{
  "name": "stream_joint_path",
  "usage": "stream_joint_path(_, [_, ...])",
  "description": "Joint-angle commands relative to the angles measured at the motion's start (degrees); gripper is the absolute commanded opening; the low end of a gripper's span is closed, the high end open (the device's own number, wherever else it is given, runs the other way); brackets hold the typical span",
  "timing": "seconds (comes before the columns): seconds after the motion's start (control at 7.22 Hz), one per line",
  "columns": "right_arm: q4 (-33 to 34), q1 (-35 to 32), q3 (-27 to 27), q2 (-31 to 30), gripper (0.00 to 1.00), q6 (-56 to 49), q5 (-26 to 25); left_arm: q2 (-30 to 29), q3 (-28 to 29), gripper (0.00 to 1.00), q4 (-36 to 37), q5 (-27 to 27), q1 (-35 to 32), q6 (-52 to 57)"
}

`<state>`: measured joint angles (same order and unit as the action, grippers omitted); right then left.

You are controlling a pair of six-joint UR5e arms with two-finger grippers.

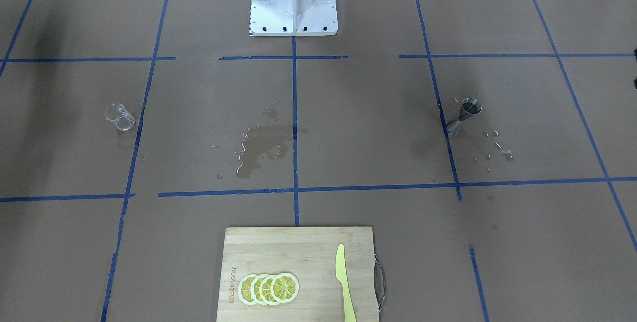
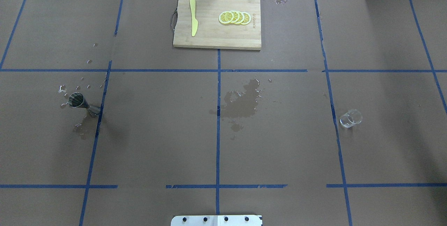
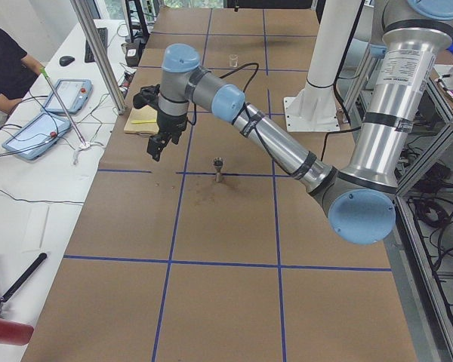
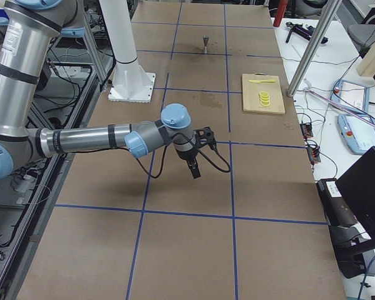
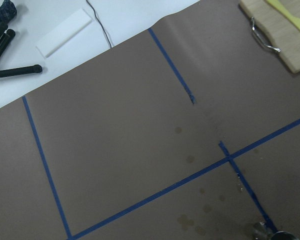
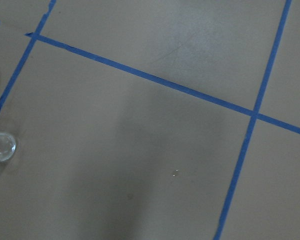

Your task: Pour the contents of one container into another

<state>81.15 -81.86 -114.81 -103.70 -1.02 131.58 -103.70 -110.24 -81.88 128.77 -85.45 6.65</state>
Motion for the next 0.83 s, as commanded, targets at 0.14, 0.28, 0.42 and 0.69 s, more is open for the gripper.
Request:
stream_joint_path(0.14, [27.48, -12.16, 11.23, 16.41, 1.00, -21.02, 3.83, -0.80, 18.16, 1.00, -3.09, 8.14, -10.67, 9.79])
stream_joint_path(0.28, [26.96, -12.79, 13.54, 14.24, 1.00, -20.34, 6.73, -0.63, 23.53, 1.00, -6.76, 9.12, -12.87, 9.88])
stream_joint_path(0.42, [24.95, -12.88, 16.00, 13.53, 1.00, -20.25, 6.59, 2.07, 24.19, 1.00, -10.63, 8.78, -13.68, 9.79])
stream_joint_path(0.69, [18.56, -12.45, 19.53, 13.25, 1.00, -15.00, 6.41, 5.51, 24.28, 1.00, -11.90, 3.12, -13.51, 9.27])
